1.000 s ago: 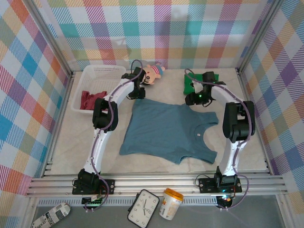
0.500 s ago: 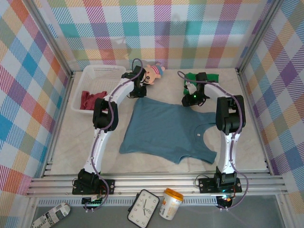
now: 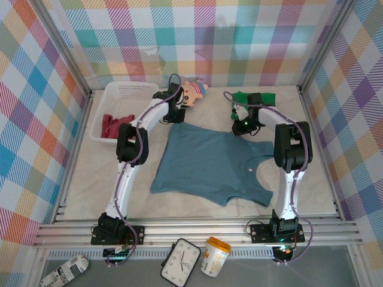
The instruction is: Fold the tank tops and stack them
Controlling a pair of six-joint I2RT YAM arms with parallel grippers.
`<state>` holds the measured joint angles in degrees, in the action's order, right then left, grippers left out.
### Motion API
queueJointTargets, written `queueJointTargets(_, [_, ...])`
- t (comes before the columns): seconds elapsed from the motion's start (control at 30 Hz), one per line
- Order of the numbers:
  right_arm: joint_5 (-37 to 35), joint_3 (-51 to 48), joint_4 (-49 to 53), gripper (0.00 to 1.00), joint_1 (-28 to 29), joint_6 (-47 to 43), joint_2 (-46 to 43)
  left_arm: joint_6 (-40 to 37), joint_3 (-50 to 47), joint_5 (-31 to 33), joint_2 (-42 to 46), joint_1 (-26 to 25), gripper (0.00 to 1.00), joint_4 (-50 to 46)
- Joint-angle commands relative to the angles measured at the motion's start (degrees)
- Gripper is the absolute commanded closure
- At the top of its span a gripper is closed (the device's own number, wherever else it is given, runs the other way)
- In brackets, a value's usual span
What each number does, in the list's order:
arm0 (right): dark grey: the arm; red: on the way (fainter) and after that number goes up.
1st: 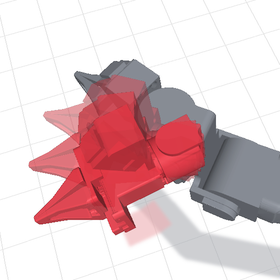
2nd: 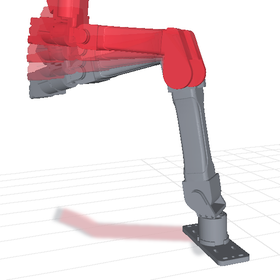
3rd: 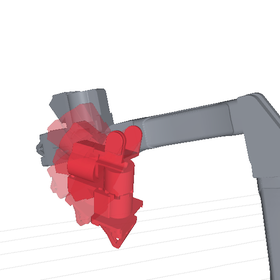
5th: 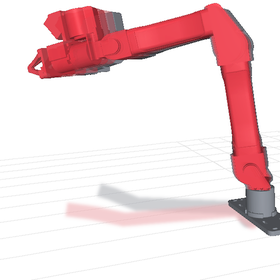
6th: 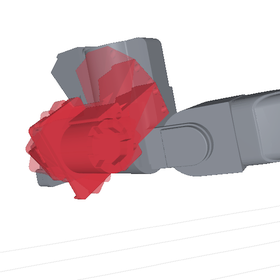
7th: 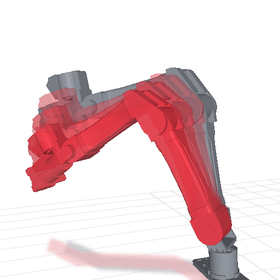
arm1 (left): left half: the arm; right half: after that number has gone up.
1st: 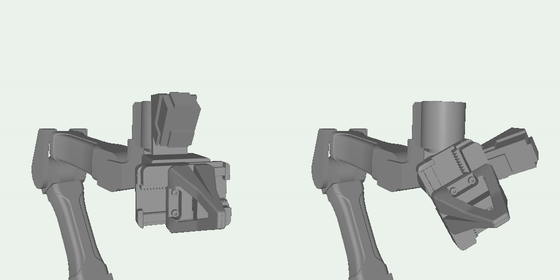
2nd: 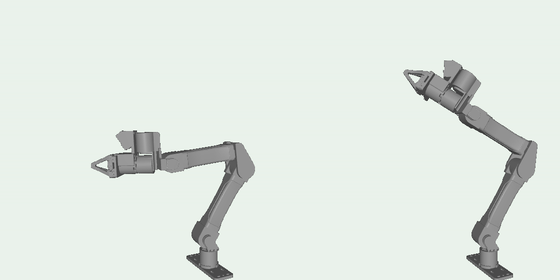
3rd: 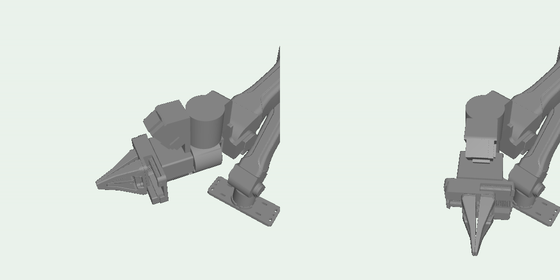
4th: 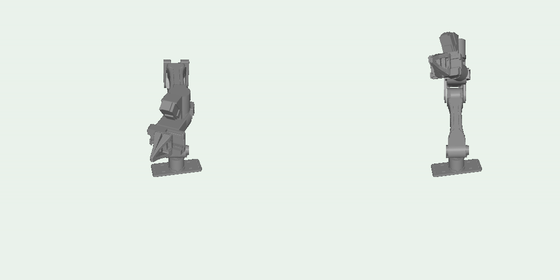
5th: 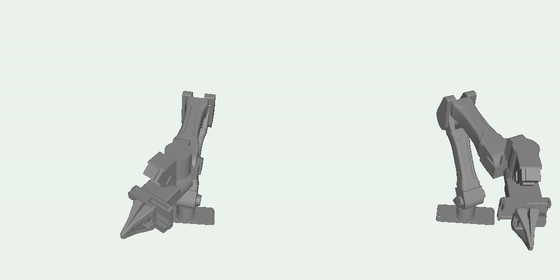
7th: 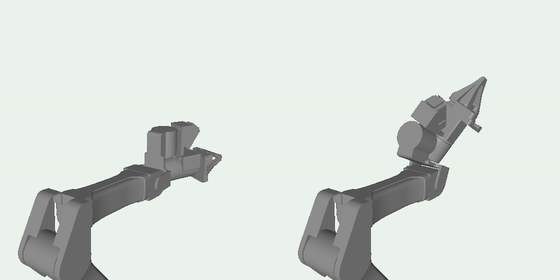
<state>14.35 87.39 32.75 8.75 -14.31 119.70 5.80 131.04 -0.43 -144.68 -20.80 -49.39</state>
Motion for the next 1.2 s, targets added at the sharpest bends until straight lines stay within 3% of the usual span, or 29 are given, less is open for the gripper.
queueJointTargets(0.0, [-0.2, -6.0, -6.9, 0.88, 1.1, -2.3, -6.8, -3.8, -2.9, -1.8, 6.2, 0.4, 1.00, 1.9])
queueJointTargets(0.37, [-4.7, -23.0, -22.0, 0.87, 5.2, -8.4, -18.7, -7.6, -15.7, -4.1, 14.1, 0.4, 1.00, 7.8])
queueJointTargets(0.77, [-5.4, -32.6, -25.8, 0.87, 5.8, -9.4, -26.3, -8.8, -26.4, -4.8, 21.5, 0.6, 1.00, 11.4])
queueJointTargets(1.17, [-6.6, -37.1, -22.8, 0.84, 8.0, -10.5, -29.1, -9.1, -37.8, -5.8, 28.0, 0.6, 1.00, 13.8])
